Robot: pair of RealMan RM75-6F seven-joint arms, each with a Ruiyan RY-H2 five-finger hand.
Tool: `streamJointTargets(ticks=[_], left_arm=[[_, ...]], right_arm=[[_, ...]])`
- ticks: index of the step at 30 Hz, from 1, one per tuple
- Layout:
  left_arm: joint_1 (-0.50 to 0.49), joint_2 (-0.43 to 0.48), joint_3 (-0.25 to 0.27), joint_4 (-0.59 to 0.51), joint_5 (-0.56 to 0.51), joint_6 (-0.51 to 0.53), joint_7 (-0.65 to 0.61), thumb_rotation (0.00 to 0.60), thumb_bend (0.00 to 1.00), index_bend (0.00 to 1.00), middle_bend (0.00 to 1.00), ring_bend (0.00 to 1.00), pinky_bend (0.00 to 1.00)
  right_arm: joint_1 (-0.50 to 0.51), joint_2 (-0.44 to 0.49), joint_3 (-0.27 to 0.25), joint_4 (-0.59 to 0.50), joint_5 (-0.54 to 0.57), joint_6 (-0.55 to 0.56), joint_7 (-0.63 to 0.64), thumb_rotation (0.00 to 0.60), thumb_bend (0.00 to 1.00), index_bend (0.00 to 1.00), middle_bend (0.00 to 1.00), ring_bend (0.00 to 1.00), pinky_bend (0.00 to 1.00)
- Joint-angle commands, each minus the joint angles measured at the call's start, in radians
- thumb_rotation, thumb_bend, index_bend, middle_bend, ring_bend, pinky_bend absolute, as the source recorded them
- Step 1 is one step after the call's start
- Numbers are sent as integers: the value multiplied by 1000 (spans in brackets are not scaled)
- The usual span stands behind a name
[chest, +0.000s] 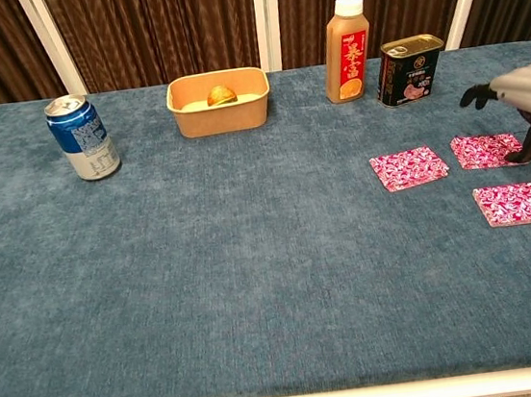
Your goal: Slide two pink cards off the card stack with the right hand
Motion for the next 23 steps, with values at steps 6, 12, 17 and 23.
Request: streamJointTargets(ticks=[6, 12, 17, 23], left_arm=[[1, 9, -5, -14, 1, 10, 3, 600, 6, 177, 150, 23, 185], [0, 15, -6, -18, 0, 8, -2, 600, 5, 177, 150, 23, 185], [-3, 13, -4, -17, 1, 3, -1, 600, 6, 176, 150, 23, 185], [-3, 14, -5, -21, 1, 3, 9, 600, 6, 176, 150, 23, 185]], right_arm=[[-214, 199, -98, -232, -345, 332, 243, 600, 169, 171, 214, 519, 633], [-342, 210, -174, -115, -503, 496, 420, 600, 141, 47, 36, 36, 46], [-407, 170, -189, 19, -560, 581, 502, 600, 101, 0, 0, 0, 0], [-433, 149, -186, 56, -586, 591, 513, 600, 101, 0, 0, 0, 0]])
